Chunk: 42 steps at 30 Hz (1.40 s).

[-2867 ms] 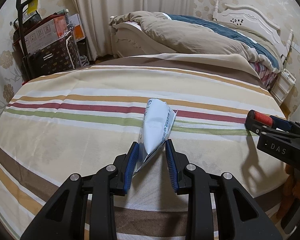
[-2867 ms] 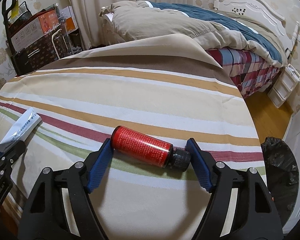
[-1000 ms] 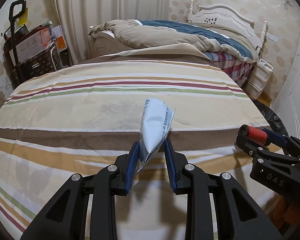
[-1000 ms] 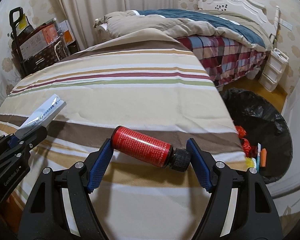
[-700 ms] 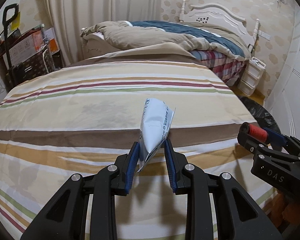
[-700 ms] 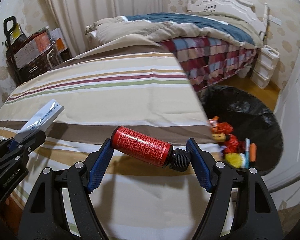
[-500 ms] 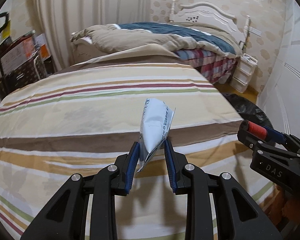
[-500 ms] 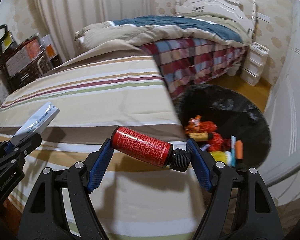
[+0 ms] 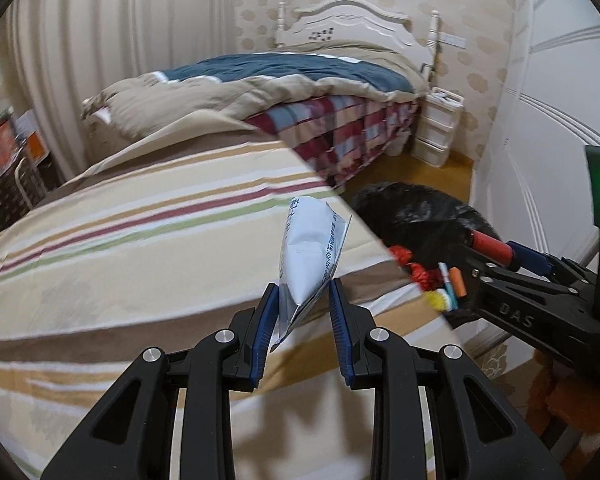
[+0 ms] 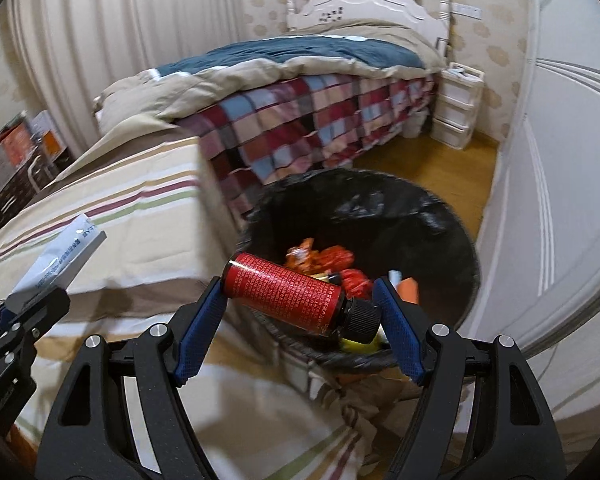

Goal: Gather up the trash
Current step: 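Carry the red bottle and white packet over the bin and open both tools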

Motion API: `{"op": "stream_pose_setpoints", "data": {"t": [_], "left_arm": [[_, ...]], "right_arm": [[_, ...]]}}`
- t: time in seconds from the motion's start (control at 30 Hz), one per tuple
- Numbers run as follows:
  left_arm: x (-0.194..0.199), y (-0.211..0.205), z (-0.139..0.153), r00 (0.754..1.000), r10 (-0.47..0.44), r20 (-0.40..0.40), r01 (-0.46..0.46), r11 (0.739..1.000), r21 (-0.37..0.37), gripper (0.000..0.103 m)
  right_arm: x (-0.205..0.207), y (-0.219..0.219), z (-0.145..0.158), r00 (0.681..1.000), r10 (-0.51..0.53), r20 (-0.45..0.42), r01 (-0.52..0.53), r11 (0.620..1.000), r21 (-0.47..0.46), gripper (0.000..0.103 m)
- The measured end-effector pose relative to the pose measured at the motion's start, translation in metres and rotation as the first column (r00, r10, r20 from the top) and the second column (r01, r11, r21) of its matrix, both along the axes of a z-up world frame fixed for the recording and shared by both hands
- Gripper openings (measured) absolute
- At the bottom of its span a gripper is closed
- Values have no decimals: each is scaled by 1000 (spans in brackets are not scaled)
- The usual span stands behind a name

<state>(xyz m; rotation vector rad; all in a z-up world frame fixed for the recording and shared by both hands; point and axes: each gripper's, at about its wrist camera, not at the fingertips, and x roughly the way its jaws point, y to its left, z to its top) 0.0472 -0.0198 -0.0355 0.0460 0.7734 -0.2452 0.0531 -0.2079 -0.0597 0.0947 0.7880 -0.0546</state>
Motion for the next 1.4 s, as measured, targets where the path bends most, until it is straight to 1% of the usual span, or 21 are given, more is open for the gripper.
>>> {"op": "stream_pose_setpoints", "data": {"t": [0.27, 0.57, 1.07, 1.4], "left_arm": [[23, -33, 5, 999, -51, 16, 51, 999, -4, 29], [46, -66, 0, 997, -82, 5, 82, 997, 8, 29], [79, -106, -16, 995, -92, -32, 93, 995, 31, 29], [86, -122, -17, 994, -106, -30, 107, 993, 58, 29]], "right_arm": [[18, -28, 1, 999, -53, 4, 53, 998, -20, 73], [33, -50, -3, 996, -94, -5, 94, 995, -20, 73], [56, -82, -15, 990, -141, -17, 141, 990, -1, 73], [66, -92, -25, 987, -159, -28, 159, 987, 6, 73]]}}
